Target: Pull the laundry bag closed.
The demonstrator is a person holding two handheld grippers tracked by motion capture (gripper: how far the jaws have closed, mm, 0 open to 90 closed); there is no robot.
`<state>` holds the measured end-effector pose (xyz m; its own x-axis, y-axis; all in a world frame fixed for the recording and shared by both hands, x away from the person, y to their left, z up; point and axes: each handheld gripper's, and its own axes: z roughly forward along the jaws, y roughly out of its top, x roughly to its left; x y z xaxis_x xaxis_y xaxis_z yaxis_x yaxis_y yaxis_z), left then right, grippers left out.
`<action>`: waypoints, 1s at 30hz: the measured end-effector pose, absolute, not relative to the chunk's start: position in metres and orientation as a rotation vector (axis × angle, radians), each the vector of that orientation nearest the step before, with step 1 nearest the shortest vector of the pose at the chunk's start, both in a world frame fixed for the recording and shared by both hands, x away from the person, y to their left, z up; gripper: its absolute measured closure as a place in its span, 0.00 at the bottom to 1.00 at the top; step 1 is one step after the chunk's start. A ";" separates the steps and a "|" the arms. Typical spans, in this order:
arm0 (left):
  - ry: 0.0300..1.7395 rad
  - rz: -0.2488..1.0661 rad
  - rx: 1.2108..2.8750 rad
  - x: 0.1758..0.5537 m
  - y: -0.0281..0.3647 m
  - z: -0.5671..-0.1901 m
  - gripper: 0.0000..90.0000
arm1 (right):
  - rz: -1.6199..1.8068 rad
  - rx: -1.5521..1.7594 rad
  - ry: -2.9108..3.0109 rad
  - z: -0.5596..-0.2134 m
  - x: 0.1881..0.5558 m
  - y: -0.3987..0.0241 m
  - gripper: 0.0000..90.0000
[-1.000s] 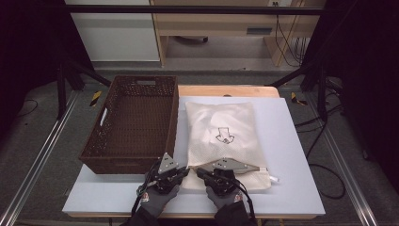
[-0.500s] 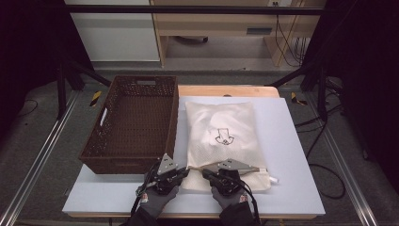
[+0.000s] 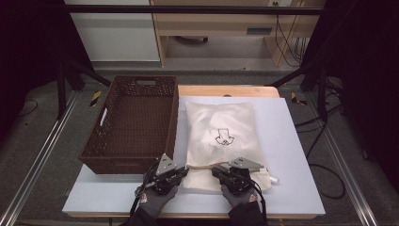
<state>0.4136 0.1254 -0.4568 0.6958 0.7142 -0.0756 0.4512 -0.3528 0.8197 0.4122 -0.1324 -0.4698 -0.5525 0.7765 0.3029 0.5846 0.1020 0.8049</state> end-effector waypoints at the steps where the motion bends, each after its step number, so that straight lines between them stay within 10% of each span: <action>1: 0.893 0.373 2.007 0.413 0.125 -0.457 0.94 | 1.432 1.366 2.176 -0.469 0.412 -0.134 0.97; 30: 0.902 0.356 2.023 0.412 0.129 -0.462 0.94 | 1.409 1.402 2.125 -0.458 0.399 -0.184 0.97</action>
<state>0.4122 0.1287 -0.4619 0.6969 0.7125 -0.0818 0.4640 -0.3609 0.8090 0.3986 -0.1841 -0.4581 -0.5152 0.8057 0.2924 0.5829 0.0793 0.8087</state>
